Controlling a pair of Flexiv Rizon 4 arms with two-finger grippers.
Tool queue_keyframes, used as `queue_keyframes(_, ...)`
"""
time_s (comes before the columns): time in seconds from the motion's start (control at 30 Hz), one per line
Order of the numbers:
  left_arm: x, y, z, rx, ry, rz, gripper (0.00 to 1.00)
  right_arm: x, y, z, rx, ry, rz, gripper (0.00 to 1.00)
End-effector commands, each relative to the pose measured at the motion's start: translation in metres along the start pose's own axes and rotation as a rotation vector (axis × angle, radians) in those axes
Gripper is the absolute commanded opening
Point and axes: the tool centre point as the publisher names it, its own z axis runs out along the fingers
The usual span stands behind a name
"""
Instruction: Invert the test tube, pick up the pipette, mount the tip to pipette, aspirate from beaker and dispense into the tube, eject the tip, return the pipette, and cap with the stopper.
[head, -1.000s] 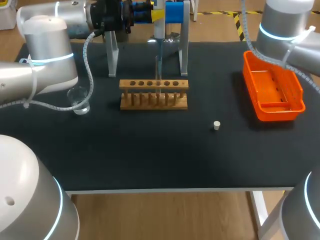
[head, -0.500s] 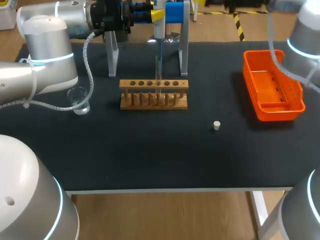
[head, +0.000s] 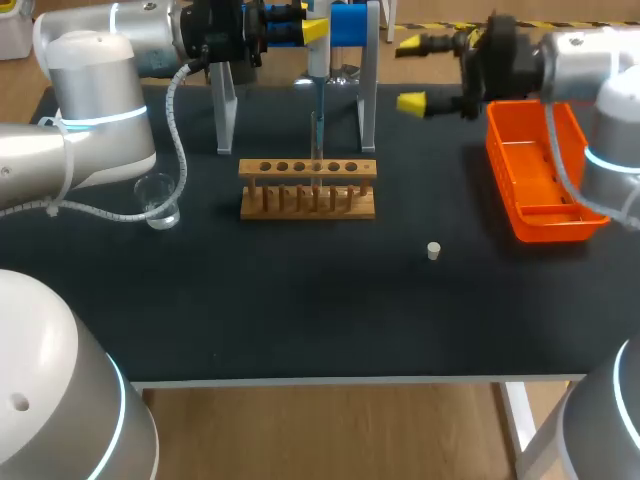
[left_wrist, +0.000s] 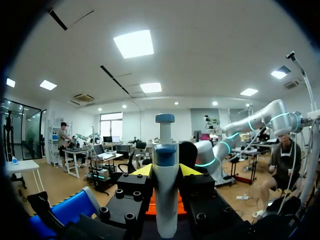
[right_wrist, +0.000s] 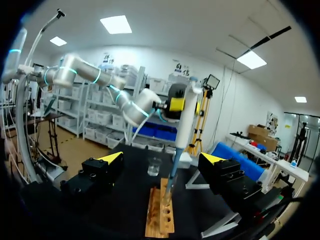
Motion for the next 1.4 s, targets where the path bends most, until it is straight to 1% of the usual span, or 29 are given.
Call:
queue_keyframes(0.03,-0.001,0.0,0.0,-0.001,0.003,0.0,0.0,-0.01,-0.029,0.029,0.035,0.026,-0.025,1.0)
queue_keyframes(0.1,-0.001,0.0,0.0,-0.001,0.003,0.0,0.0,-0.008,-0.039,0.041,0.07,0.038,-0.048,1.0)
queue_keyframes(0.17,-0.001,0.0,0.0,-0.001,0.003,0.0,0.0,-0.01,-0.048,0.05,0.081,0.04,-0.045,1.0)
queue_keyframes(0.27,-0.001,0.0,0.0,-0.001,0.003,0.0,0.0,-0.012,-0.061,0.061,0.114,0.043,-0.03,1.0)
queue_keyframes(0.43,-0.001,0.0,0.0,-0.001,0.003,0.0,0.0,-0.014,-0.075,0.077,0.127,0.066,-0.002,1.0)
queue_keyframes(0.67,-0.001,0.0,0.0,-0.001,0.003,0.0,0.0,-0.02,-0.099,0.1,0.199,0.074,0.02,1.0)
queue_keyframes(0.87,-0.001,0.0,0.0,-0.001,0.003,0.0,0.0,-0.026,-0.109,0.115,0.217,0.066,0.043,1.0)
queue_keyframes(0.93,-0.001,0.0,0.0,-0.001,0.003,0.0,0.0,-0.027,-0.113,0.12,0.239,0.061,0.051,1.0)
queue_keyframes(1.03,-0.001,0.0,0.0,-0.001,0.003,0.0,0.0,-0.028,-0.119,0.125,0.263,0.06,0.055,1.0)
queue_keyframes(1.17,-0.001,0.0,0.0,-0.001,0.003,0.0,0.0,-0.026,-0.125,0.13,0.271,0.054,0.064,1.0)
queue_keyframes(1.4,-0.001,0.0,0.0,-0.001,0.003,0.0,0.0,-0.024,-0.134,0.133,0.312,0.012,0.095,1.0)
